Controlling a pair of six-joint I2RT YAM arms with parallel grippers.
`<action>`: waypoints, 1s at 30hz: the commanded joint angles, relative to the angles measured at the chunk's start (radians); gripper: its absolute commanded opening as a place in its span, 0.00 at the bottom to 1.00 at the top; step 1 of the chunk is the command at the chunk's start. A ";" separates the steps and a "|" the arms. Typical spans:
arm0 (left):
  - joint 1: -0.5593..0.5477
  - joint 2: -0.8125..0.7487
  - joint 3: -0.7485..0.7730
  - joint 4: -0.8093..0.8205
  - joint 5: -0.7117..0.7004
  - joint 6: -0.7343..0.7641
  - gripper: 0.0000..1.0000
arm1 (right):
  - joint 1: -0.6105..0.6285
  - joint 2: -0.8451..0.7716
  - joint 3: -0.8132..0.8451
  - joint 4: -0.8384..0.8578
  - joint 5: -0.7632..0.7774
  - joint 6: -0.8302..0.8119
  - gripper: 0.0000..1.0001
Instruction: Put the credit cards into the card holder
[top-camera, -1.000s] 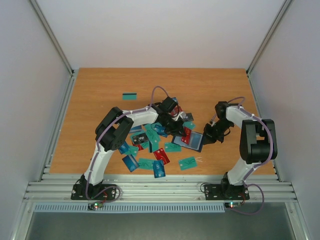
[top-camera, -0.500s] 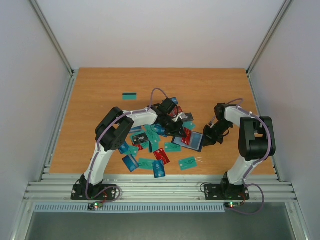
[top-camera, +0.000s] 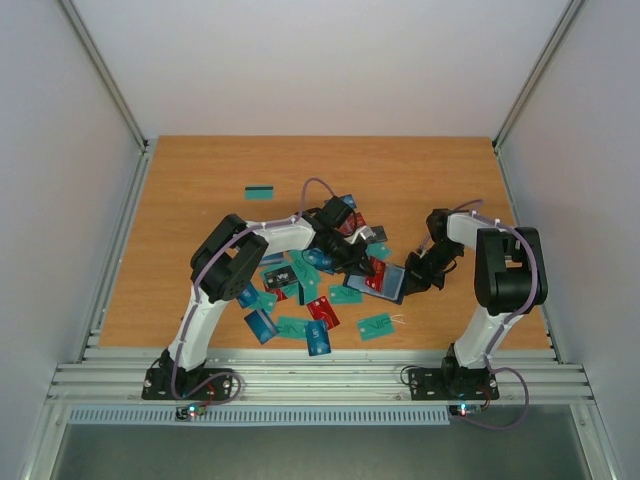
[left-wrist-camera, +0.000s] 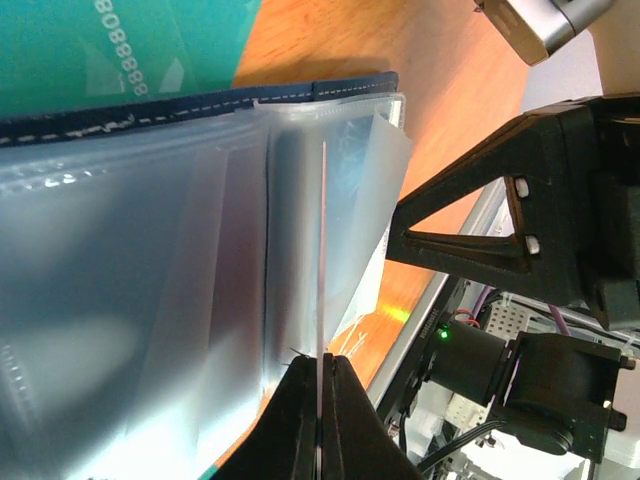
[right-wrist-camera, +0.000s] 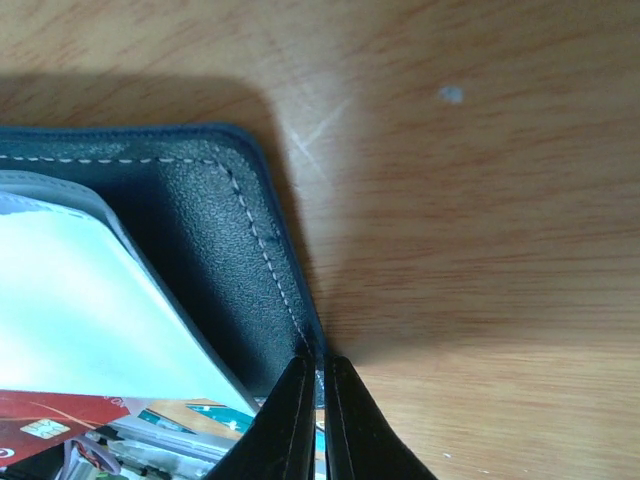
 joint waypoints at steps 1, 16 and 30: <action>-0.001 0.013 0.001 0.004 0.050 -0.008 0.00 | -0.007 0.019 -0.004 0.031 -0.015 0.017 0.06; 0.007 0.100 0.232 -0.384 0.010 0.321 0.00 | -0.006 0.025 -0.009 0.030 -0.025 0.004 0.06; 0.008 0.140 0.309 -0.485 -0.059 0.519 0.00 | -0.006 0.022 -0.022 0.038 -0.036 0.012 0.06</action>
